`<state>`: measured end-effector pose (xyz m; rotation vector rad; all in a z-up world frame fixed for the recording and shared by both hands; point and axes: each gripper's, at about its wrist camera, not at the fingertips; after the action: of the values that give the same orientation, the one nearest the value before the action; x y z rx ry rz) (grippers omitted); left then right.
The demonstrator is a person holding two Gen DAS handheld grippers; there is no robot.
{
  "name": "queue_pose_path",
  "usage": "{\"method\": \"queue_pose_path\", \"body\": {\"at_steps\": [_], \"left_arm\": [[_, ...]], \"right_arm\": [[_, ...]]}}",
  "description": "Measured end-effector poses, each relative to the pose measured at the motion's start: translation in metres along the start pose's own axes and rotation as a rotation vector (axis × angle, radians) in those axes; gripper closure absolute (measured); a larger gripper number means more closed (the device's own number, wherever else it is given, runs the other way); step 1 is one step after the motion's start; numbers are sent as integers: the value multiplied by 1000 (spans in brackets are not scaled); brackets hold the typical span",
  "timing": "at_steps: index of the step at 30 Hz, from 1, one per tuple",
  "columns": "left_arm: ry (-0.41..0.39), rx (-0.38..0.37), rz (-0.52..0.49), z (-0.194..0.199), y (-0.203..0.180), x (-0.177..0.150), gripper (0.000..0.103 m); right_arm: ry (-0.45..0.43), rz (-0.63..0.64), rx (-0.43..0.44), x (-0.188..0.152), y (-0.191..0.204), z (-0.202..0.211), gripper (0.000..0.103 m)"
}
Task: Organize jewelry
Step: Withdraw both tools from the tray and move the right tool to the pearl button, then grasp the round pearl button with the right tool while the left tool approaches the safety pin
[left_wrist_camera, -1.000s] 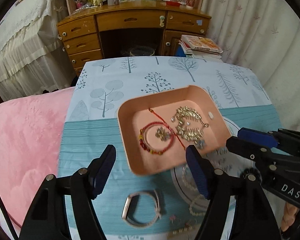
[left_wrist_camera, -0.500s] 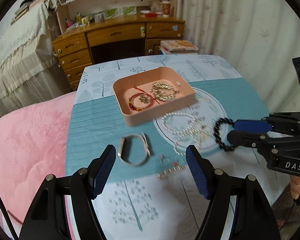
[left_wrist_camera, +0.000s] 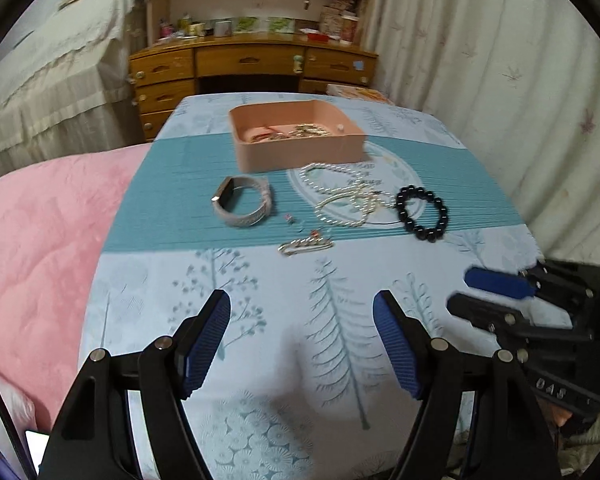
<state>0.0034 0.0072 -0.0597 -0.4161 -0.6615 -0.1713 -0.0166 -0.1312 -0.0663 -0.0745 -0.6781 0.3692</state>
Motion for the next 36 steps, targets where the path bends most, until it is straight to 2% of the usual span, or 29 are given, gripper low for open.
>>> {"method": "queue_pose_path", "body": {"at_steps": [6, 14, 17, 36], "left_arm": [[-18, 32, 61, -2, 11, -19, 31], [-22, 20, 79, -3, 19, -27, 31], [-14, 13, 84, -5, 21, -29, 31], [-16, -19, 104, -6, 24, -32, 31]], "right_arm": [[-12, -24, 11, -22, 13, -2, 75], [111, -116, 60, -42, 17, -25, 75], [131, -149, 66, -44, 16, -31, 75], [105, -126, -37, -34, 33, -35, 74]]}}
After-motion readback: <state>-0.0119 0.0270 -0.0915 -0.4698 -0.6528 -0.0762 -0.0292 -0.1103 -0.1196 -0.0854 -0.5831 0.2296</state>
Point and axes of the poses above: each gripper's, at about its wrist camera, not at the fingertips, and z roughly against the way its jaws point, y to its left, x to its top, and after that the axes turned 15 degrees about -x, right-handed
